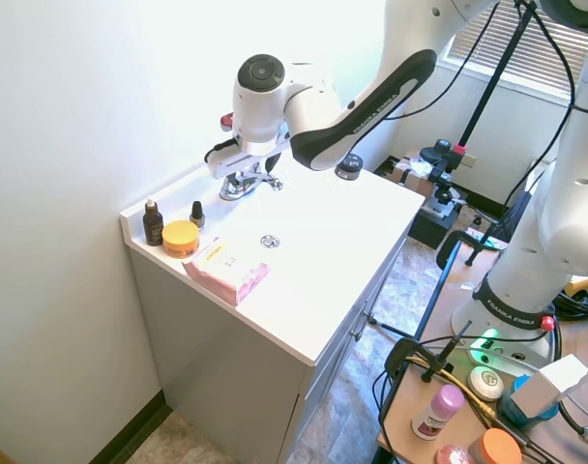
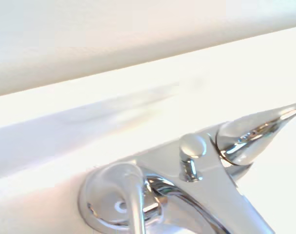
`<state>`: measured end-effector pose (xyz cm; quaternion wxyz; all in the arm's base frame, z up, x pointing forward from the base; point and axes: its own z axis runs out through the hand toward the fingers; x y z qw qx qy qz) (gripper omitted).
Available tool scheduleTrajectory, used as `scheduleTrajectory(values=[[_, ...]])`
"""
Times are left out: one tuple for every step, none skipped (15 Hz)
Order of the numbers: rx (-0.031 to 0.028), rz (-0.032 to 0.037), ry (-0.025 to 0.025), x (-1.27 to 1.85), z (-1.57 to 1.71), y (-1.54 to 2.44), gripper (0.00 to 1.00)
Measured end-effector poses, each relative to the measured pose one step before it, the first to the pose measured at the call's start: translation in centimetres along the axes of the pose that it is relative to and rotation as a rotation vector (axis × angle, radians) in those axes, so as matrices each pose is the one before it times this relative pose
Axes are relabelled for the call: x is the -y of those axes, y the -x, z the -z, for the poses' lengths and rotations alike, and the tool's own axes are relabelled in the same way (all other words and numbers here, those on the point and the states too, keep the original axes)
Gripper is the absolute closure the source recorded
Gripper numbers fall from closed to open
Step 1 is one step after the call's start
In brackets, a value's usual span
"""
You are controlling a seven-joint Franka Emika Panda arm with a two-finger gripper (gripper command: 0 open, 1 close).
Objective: Turn on the hot water
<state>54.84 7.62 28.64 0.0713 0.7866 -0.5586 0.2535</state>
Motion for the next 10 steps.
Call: scheduleTrajectory(values=[[0.00352,-0.00438,0.00227,-0.565,-0.085,-0.361,0.0],[0.00361,-0.00428,0.00104,-0.619,-0.018,-0.36,0.0],[0.00727,-0.00228,-0.00616,-0.556,0.117,-0.216,0.0],[0.0093,-0.00232,-0.00382,-0.494,0.237,-0.068,0.0],[0.01485,-0.0006,0.00137,-0.509,0.425,-0.205,0.0],[0.03078,0.00677,0.00656,-0.625,0.549,-0.349,0.0],[0.04131,0.01486,0.01134,-0.957,0.65,-0.423,0.0],[0.04331,0.02442,0.01633,-1.369,0.491,0.061,0.0],[0.04459,0.03092,0.01694,-1.585,0.185,0.473,0.0],[0.04622,0.02286,0.0145,-1.38,-0.001,0.445,0.0]])
